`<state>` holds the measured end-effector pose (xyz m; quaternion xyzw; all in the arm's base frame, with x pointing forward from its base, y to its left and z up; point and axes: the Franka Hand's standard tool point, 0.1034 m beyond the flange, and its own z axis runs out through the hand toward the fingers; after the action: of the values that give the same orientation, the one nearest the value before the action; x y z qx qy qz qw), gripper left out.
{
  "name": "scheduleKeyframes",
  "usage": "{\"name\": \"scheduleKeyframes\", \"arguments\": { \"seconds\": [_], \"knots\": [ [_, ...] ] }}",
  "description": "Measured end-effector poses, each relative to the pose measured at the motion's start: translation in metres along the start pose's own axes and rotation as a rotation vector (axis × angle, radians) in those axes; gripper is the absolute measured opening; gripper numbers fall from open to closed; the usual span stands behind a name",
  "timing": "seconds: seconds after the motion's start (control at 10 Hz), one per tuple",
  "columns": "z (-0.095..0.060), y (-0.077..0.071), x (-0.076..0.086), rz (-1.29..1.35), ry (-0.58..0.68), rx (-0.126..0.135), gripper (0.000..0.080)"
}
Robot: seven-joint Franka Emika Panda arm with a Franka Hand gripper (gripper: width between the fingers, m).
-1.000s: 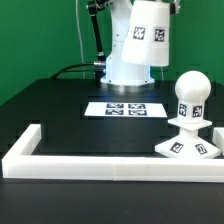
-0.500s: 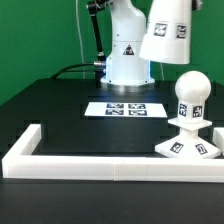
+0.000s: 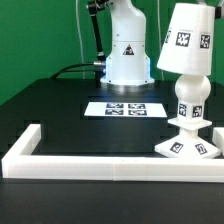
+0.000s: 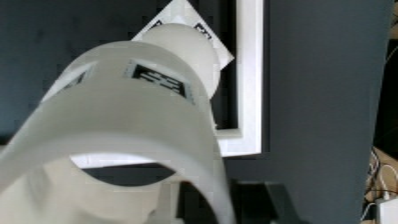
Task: Assemble lamp
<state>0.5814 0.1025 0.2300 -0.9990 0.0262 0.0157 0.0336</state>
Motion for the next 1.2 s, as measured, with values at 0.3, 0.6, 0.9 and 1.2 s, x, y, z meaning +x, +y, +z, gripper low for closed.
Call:
{"name": "scheduleKeyframes", "arguments": {
  "seconds": [0.3,0.6,0.9,1.2],
  "knots": [
    [0.008,-0.003,-0.003,0.015,-0.009,-0.002,0.0044],
    [0.009,-0.003,-0.003,0.015,-0.011,-0.003,0.0044],
    [0.029,-0.012,-0.006,0.009,0.024,0.004,0.0044],
    [0.048,-0.008,-0.008,0.012,0.031,-0.002,0.0044]
  ]
}}
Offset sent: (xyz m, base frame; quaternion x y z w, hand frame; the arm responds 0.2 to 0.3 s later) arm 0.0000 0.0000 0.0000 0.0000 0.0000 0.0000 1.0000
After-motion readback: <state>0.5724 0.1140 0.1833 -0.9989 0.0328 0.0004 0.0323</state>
